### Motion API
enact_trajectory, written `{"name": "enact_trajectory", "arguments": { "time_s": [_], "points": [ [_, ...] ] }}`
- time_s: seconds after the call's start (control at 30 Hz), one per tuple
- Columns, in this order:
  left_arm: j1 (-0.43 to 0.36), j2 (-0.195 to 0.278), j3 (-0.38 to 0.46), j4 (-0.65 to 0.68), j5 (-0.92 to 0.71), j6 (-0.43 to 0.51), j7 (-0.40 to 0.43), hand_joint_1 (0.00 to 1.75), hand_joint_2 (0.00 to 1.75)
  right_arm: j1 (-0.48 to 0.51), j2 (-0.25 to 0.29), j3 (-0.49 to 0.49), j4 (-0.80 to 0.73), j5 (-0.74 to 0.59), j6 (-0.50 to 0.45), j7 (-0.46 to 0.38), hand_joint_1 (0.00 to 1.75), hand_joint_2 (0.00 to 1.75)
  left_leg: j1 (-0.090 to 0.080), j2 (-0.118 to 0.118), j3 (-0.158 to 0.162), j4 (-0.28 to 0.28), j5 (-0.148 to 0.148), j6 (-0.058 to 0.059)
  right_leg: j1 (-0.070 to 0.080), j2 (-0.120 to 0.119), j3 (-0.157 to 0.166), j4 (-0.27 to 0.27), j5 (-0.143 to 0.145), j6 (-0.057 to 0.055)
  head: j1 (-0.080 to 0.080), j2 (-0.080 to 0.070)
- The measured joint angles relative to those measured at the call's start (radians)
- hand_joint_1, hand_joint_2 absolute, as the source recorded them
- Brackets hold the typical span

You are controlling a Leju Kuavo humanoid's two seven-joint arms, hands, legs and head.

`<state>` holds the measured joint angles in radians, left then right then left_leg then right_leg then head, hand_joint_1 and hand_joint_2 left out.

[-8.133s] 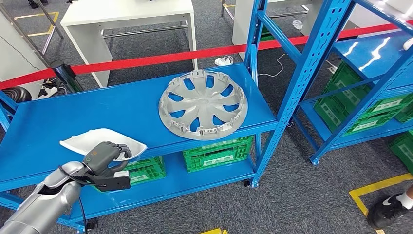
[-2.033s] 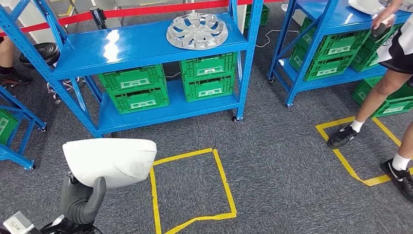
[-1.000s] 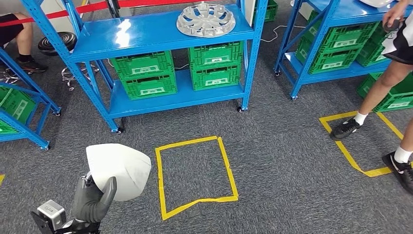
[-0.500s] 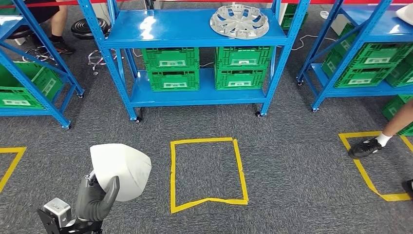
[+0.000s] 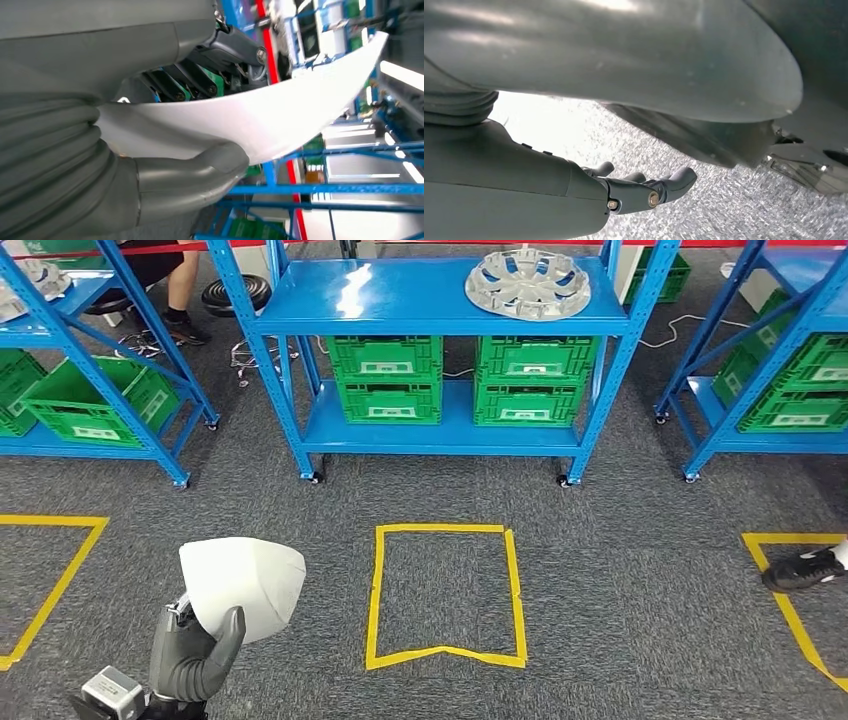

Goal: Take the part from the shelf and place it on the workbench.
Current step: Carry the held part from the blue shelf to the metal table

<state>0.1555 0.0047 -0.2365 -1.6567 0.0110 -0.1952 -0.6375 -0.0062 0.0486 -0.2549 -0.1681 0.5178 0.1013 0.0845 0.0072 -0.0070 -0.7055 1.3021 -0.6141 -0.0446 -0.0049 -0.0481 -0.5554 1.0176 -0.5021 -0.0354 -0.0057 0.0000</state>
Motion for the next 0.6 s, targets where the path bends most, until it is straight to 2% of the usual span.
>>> {"name": "enact_trajectory", "arguments": {
  "time_s": [0.03,0.07,0.1,0.17,0.2,0.27,0.3,0.37,0.4,0.43,0.47,0.5,0.53,0.6],
  "points": [
    [0.006,0.004,-0.002,-0.008,-0.011,0.023,-0.008,1.75,1.75,0.000,0.000,0.004,0.000,0.016,0.008,-0.002,0.00,0.00,0.000,0.003,0.015,-0.020,0.018,0.001,0.000,-0.010,0.000,0.000,0.000,0.000,0.000,0.000],
    [0.014,0.009,-0.003,-0.019,-0.018,0.045,-0.016,1.75,1.75,0.000,0.000,0.011,0.000,0.037,0.016,-0.002,0.00,0.00,0.000,0.012,0.048,-0.076,0.049,0.003,0.001,-0.019,0.002,0.000,-0.001,0.001,0.000,0.000],
    [0.022,0.014,-0.004,-0.033,-0.022,0.063,-0.023,1.75,1.75,0.000,0.000,0.020,0.000,0.054,0.021,-0.001,0.00,0.00,-0.002,0.031,0.090,-0.152,0.078,0.007,0.002,-0.028,0.004,0.000,-0.002,0.002,0.000,0.000],
    [0.037,0.023,-0.009,-0.059,-0.027,0.084,-0.031,1.75,1.75,-0.001,0.000,0.033,0.000,0.067,0.020,0.002,0.00,0.00,-0.008,0.063,0.147,-0.262,0.109,0.022,0.006,-0.043,0.007,0.002,-0.005,0.010,0.001,0.000],
    [0.044,0.028,-0.013,-0.069,-0.032,0.090,-0.032,1.75,1.75,-0.001,0.000,0.035,0.000,0.064,0.019,0.004,0.00,0.00,-0.012,0.069,0.155,-0.283,0.110,0.030,0.008,-0.051,0.008,0.002,-0.006,0.015,0.002,0.000],
    [0.053,0.035,-0.022,-0.079,-0.041,0.095,-0.032,1.75,1.75,-0.004,-0.001,0.035,0.000,0.046,0.012,0.007,0.00,0.00,-0.012,0.047,0.152,-0.287,0.115,0.044,0.009,-0.065,0.011,0.001,-0.008,0.027,0.003,0.000],
    [0.054,0.038,-0.028,-0.081,-0.043,0.095,-0.032,1.75,1.75,-0.006,-0.001,0.033,0.000,0.033,0.007,0.006,0.00,0.00,-0.010,0.037,0.152,-0.289,0.118,0.049,0.008,-0.056,0.010,0.006,-0.013,0.034,0.003,0.000],
    [0.049,0.042,-0.042,-0.084,-0.045,0.092,-0.028,1.75,1.75,-0.008,-0.003,0.028,0.000,0.017,0.003,0.005,0.00,0.00,-0.004,0.018,0.152,-0.294,0.127,0.061,0.005,-0.009,-0.012,0.064,-0.053,0.046,0.005,0.000],
    [0.045,0.042,-0.048,-0.084,-0.046,0.090,-0.025,1.75,1.75,-0.008,-0.004,0.026,0.000,0.017,0.006,0.004,0.00,0.00,-0.003,0.009,0.149,-0.294,0.129,0.064,0.003,0.019,-0.037,0.121,-0.085,0.049,0.007,0.000],
    [0.040,0.043,-0.053,-0.084,-0.046,0.089,-0.022,1.75,1.75,-0.006,-0.005,0.025,0.000,0.021,0.009,0.002,0.00,0.00,-0.003,-0.001,0.147,-0.293,0.131,0.066,0.002,0.034,-0.068,0.188,-0.117,0.051,0.007,0.000],
    [0.038,0.044,-0.057,-0.084,-0.046,0.088,-0.021,1.75,1.75,-0.005,-0.007,0.025,0.000,0.024,0.011,0.000,0.00,0.00,-0.003,-0.012,0.145,-0.291,0.132,0.067,0.001,0.040,-0.095,0.244,-0.137,0.052,0.008,0.000],
    [0.036,0.045,-0.060,-0.084,-0.046,0.088,-0.021,1.75,1.75,-0.005,-0.009,0.025,0.000,0.025,0.013,-0.001,0.00,0.00,-0.003,-0.024,0.143,-0.289,0.132,0.067,0.000,0.042,-0.109,0.273,-0.140,0.052,0.008,0.000],
    [0.036,0.045,-0.062,-0.084,-0.046,0.087,-0.021,1.75,1.75,-0.004,-0.011,0.024,0.000,0.024,0.013,-0.001,0.00,0.00,-0.003,-0.036,0.142,-0.286,0.132,0.066,-0.001,0.044,-0.106,0.263,-0.123,0.052,0.008,0.000],
    [0.035,0.045,-0.062,-0.084,-0.042,0.086,-0.021,1.75,1.75,-0.005,-0.014,0.024,0.000,0.019,0.014,0.003,0.00,0.00,-0.001,-0.059,0.141,-0.279,0.130,0.061,-0.006,0.063,-0.049,0.142,-0.056,0.050,0.008,0.000]
  ]
}}
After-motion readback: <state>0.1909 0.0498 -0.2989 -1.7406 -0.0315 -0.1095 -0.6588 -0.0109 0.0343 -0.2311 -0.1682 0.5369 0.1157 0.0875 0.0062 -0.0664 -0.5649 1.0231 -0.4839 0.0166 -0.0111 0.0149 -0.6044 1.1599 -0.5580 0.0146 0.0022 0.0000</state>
